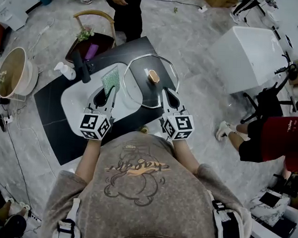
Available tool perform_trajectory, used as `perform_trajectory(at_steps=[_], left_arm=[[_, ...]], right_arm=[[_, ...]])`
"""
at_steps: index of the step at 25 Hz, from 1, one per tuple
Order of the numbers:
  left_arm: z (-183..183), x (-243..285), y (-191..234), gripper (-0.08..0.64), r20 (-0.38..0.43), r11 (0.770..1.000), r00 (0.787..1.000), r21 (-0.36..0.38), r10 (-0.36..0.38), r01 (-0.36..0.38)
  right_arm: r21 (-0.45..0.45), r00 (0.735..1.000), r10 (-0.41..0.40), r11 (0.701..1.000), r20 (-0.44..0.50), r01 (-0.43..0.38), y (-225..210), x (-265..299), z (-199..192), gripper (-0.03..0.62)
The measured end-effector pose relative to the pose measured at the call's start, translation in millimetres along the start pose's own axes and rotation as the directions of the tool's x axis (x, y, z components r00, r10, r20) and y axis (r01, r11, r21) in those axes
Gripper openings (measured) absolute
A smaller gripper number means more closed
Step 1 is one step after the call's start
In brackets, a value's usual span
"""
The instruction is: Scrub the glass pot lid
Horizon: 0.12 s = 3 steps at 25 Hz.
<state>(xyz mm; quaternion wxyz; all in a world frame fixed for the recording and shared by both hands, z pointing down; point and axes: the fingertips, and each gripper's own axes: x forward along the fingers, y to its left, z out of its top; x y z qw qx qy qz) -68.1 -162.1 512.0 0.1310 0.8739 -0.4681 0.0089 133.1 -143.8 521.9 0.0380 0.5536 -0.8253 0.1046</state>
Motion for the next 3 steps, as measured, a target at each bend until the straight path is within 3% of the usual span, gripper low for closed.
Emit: perform_trajectory(at_steps=[3], left_arm=[[-0.5,0.5,-1.4,0.084,-0.003,1.0,1.0,0.001,-0.002,0.002]], right_arm=[[0.003,1.0,0.0,1.0,0.001,0.0,-0.1,-0.3,0.4,0.026]])
